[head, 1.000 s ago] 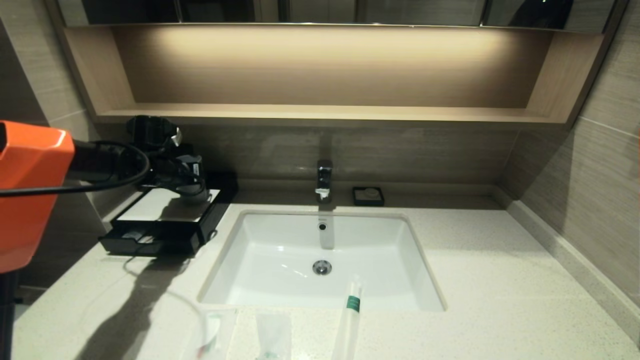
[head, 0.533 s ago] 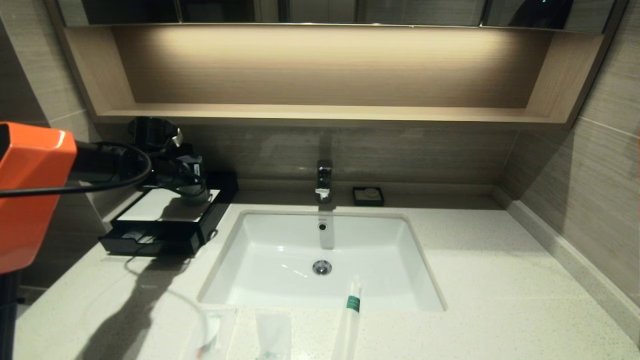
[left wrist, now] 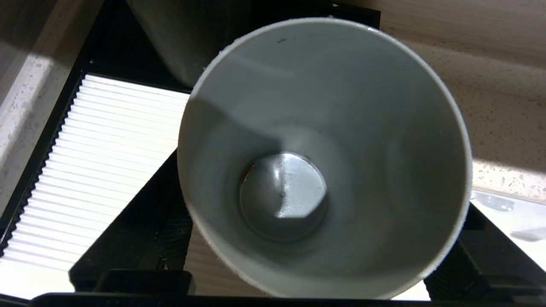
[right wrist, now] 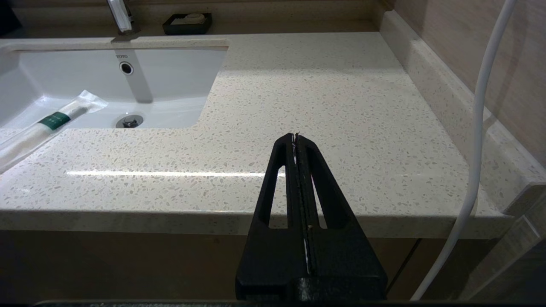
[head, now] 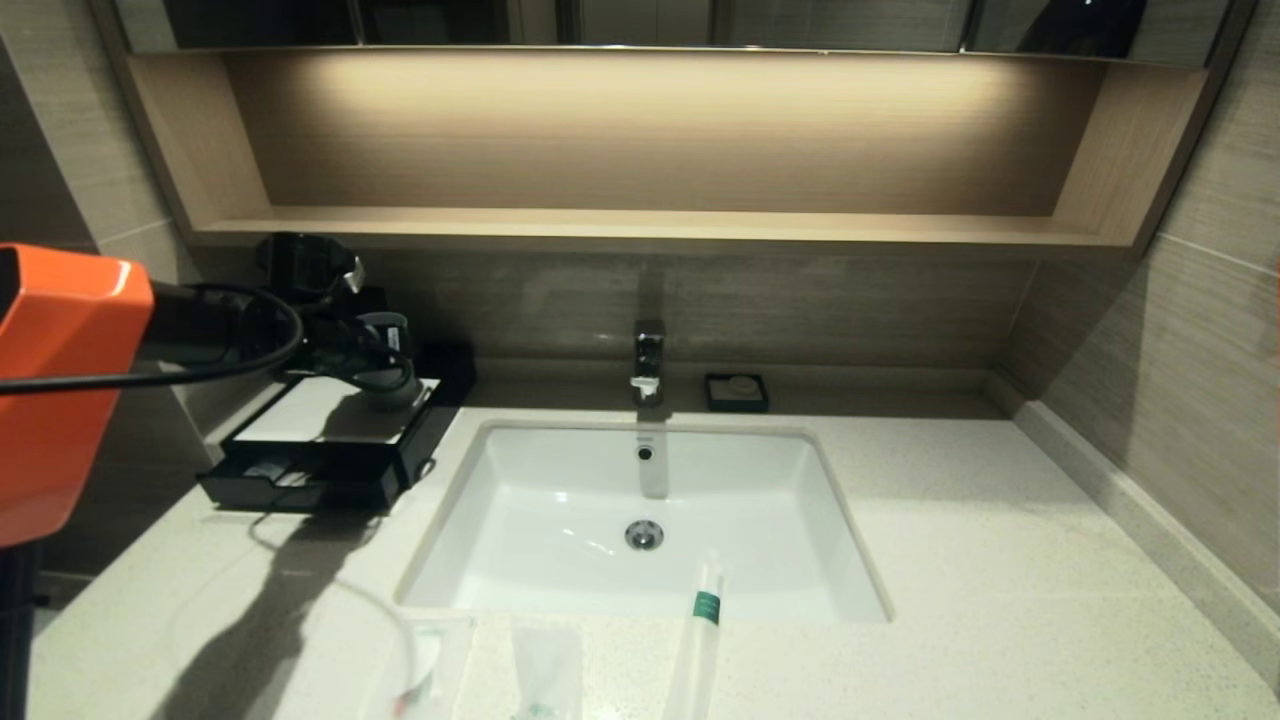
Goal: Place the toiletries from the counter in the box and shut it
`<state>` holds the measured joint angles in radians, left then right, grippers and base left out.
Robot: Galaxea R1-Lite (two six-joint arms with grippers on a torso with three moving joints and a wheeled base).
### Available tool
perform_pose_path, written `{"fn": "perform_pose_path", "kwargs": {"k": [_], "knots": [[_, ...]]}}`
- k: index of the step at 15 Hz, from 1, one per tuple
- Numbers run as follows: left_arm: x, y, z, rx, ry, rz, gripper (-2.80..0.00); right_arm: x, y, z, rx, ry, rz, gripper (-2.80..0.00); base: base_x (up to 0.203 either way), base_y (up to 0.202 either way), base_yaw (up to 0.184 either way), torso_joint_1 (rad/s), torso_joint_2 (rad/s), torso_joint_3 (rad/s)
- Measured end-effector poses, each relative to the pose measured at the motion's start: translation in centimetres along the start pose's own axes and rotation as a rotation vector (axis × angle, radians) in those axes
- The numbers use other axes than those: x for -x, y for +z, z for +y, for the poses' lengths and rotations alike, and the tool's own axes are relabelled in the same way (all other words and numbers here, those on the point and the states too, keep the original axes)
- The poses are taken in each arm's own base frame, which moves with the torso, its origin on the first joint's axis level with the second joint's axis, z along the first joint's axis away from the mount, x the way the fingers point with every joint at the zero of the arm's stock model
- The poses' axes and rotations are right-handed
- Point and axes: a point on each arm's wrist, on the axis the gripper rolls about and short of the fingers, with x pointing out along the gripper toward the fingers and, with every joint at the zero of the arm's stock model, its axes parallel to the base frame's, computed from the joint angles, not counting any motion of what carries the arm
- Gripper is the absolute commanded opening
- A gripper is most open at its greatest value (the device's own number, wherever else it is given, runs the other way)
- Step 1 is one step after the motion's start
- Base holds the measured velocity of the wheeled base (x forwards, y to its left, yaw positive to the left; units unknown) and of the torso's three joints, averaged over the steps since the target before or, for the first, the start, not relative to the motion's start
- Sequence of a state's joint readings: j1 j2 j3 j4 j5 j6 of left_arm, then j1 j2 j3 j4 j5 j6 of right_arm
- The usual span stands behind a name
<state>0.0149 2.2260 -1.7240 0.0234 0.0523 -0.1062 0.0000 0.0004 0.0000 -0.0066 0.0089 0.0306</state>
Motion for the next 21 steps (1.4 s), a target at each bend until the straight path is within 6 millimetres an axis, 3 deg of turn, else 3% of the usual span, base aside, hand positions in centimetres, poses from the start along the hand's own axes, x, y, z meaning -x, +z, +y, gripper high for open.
{"fn": "perform_pose_path", "kwargs": {"k": [6,10,11,17,21], "knots": [[2.1,0.1,0.1,0.010,-0.002,-0.024,0.00,0.0,0.0,0.0,0.000,0.000,0.000,-2.80,0.000,0.000,0.000,0.000,0.00,0.000],[4.3,-1.0,0.4,0.010,-0.002,-0.041,0.00,0.0,0.0,0.0,0.000,0.000,0.000,-2.80,0.000,0.000,0.000,0.000,0.00,0.000],[4.8,-1.3,0.5,0.012,0.000,-0.048,-2.80,0.0,0.0,0.0,0.000,0.000,0.000,-2.80,0.000,0.000,0.000,0.000,0.00,0.000],[7.4,-3.2,1.2,0.022,0.034,-0.086,-2.80,0.0,0.0,0.0,0.000,0.000,0.000,-2.80,0.000,0.000,0.000,0.000,0.00,0.000],[7.5,-4.2,1.3,0.024,0.032,-0.060,-2.80,0.0,0.0,0.0,0.000,0.000,0.000,-2.80,0.000,0.000,0.000,0.000,0.00,0.000]]}}
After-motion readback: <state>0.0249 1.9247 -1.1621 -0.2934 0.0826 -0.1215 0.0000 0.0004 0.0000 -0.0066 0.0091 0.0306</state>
